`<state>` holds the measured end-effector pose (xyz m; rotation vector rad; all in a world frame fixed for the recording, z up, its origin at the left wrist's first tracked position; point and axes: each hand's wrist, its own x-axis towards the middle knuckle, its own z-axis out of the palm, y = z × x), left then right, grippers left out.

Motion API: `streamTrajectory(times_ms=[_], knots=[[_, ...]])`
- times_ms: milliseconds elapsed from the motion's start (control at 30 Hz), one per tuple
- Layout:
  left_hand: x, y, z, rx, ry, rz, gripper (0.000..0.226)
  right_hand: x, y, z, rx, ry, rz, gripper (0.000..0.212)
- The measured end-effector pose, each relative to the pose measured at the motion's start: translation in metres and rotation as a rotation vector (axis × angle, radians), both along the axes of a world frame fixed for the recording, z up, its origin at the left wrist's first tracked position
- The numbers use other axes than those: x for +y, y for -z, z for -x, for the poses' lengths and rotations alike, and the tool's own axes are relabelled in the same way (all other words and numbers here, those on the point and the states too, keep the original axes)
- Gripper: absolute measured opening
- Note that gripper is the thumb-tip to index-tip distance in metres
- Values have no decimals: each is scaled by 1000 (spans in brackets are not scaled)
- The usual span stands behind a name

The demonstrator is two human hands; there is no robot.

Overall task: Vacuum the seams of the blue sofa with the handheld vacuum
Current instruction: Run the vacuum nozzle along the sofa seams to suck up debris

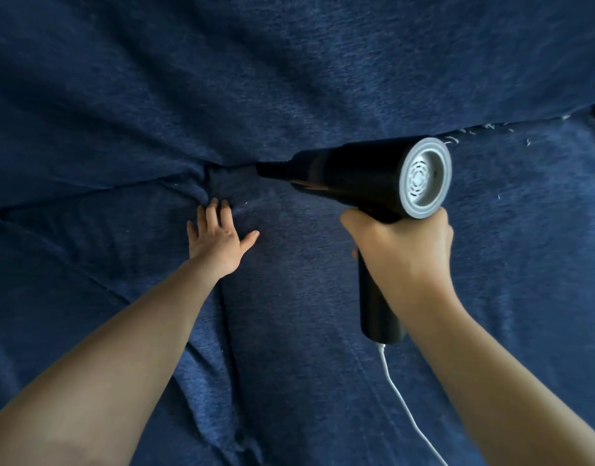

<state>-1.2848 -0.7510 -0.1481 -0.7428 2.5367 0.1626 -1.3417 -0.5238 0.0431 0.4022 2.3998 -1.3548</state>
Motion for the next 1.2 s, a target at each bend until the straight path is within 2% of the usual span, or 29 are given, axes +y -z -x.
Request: streamTrajectory(times_ms=[200,367,567,700,800,933,1067,1200], knots=[[1,-1,-1,0,-14,-9,88,15,-9,-11,2,-77,19,29],[4,-8,-3,11,-11,7,85,16,-2,-14,-52,-140,5,28],[14,-18,10,13,0,64,88,44,-4,5,-7,37,23,22],[30,-22,30,114,113,-36,85,40,7,10,-106,129,108,26],[44,-18,35,55,107,-111,87,33,10,8,-182,194,186,27],[50,-16,32,13,99,-83,90,40,11,6,-175,244,199,29],[52,-17,27,30,101,-69,89,52,11,4,-184,288,245,12],[55,-13,24,40,92,-53,87,48,12,-1,-236,277,311,10]])
